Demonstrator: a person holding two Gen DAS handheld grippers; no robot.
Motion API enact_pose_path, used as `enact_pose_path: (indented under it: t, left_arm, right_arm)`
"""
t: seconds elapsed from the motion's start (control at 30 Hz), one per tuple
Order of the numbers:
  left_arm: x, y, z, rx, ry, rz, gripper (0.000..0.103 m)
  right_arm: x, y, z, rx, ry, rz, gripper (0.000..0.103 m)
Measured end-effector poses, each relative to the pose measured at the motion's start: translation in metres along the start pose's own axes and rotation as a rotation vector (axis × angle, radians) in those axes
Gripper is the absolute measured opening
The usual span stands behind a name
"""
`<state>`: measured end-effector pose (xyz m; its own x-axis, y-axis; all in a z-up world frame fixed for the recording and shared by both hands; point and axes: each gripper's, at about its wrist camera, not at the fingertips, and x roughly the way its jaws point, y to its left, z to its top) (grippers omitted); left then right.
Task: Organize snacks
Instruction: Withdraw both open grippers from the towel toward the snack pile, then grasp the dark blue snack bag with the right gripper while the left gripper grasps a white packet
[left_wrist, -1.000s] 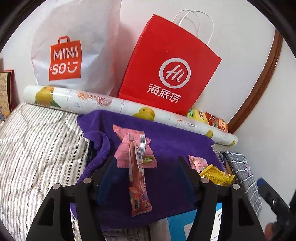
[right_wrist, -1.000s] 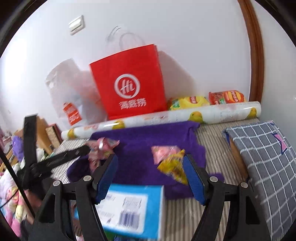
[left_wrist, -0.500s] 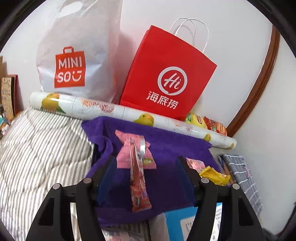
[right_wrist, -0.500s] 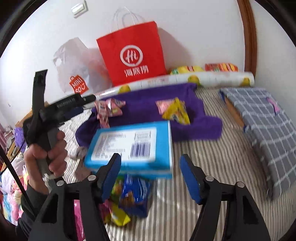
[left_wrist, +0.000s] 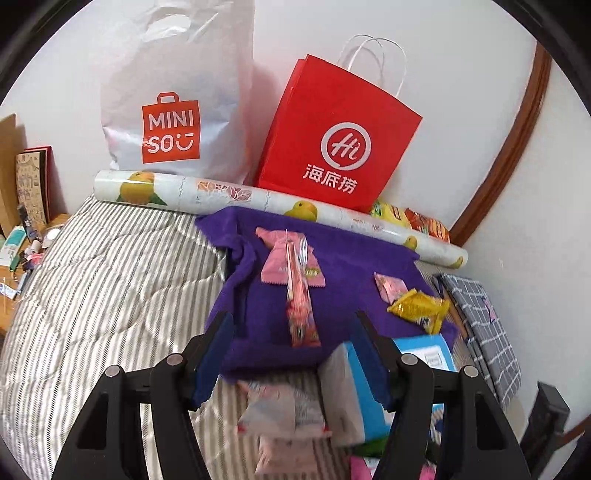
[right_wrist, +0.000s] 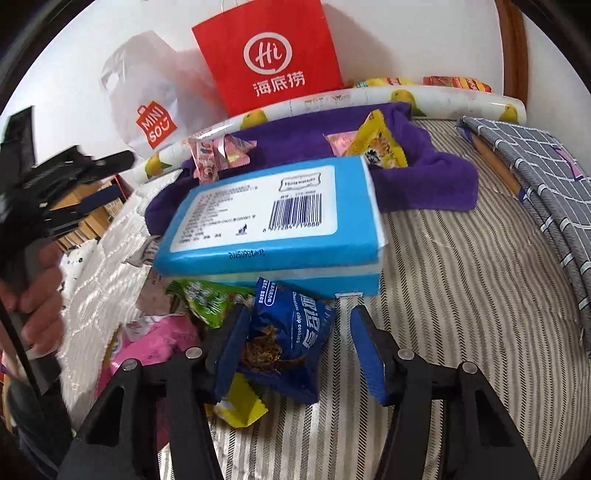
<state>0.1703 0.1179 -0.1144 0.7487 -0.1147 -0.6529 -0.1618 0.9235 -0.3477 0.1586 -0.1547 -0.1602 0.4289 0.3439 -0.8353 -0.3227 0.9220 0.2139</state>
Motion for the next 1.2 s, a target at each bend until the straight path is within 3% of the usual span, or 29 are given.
enact_pose_path:
  t: [0.07,0.2,0.27,0.33,0.37,0.6,0.7,1.1,1.2]
  left_arm:
    - [-0.005,-0.003,-0.003,0.025,0.005,0.024,0.063]
    - [-0.012,-0.008,-0.008,0.053,0.018,0.039,0.063]
    - [-0.018,-0.010,-0.010,0.054,0.017,0.021,0.063]
    - [-0.026,-0.013,-0.013,0.063,0.017,0.015,0.063]
    - [-0.029,-0.015,-0.013,0.068,0.016,0.013,0.063]
    - [-0.044,-0.024,-0.025,0.118,0.030,0.022,0.063]
    - [-0.046,-0.024,-0.033,0.130,0.052,0.025,0.063]
    - [-0.041,-0.012,-0.053,0.119,0.106,0.025,0.063]
    - [-0.040,-0.010,-0.057,0.120,0.124,0.008,0.063]
  right_arm:
    - [0.004,0.000,0.000,0.003,0.002,0.000,0.065]
    - [0.009,-0.007,0.000,0.035,0.010,0.006,0.065]
    - [0.008,-0.009,0.000,0.041,0.009,0.007,0.049]
    - [0.006,-0.008,-0.001,0.032,0.012,0.010,0.044]
    - [0.002,-0.008,-0.001,0.029,0.004,0.014,0.035]
    - [-0.034,-0.009,0.002,0.023,-0.077,0.013,0.035]
    - [-0.049,-0.012,0.001,-0.005,-0.100,-0.032,0.035]
    - [-0.023,-0.021,-0.026,-0.104,0.001,-0.117,0.038]
    - [-0.023,-0.022,-0.032,-0.100,-0.008,-0.132,0.055]
